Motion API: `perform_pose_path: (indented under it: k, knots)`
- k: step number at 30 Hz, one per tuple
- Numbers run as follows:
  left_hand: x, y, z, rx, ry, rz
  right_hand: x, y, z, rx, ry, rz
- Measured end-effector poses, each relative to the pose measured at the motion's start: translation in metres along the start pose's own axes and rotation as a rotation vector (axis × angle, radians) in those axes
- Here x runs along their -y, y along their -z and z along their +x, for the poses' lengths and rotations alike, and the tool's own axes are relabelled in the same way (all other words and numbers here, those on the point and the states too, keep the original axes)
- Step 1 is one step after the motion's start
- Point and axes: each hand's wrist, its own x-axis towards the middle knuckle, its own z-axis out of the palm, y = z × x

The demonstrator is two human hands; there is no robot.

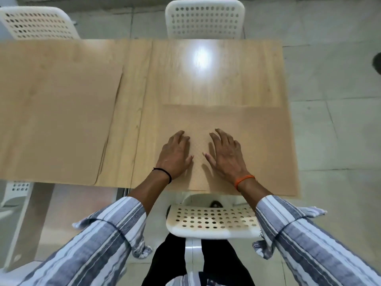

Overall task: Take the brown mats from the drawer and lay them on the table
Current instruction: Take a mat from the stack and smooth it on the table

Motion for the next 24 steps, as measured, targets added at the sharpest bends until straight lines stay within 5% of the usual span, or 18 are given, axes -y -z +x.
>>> perform_pose_path:
  k: [11, 18, 24]
  knots:
    - [0.023, 0.026, 0.045, 0.073, 0.058, 0.112, 0.04, -0.016, 0.1, 0.103, 0.136, 0.089]
    - [0.024, 0.038, 0.072, 0.304, 0.036, 0.179, -0.022, -0.018, 0.074, -0.026, -0.085, 0.085]
    - [-0.036, 0.018, 0.097, 0.058, -0.05, 0.06, -0.088, -0.007, 0.041, -0.085, -0.283, 0.053]
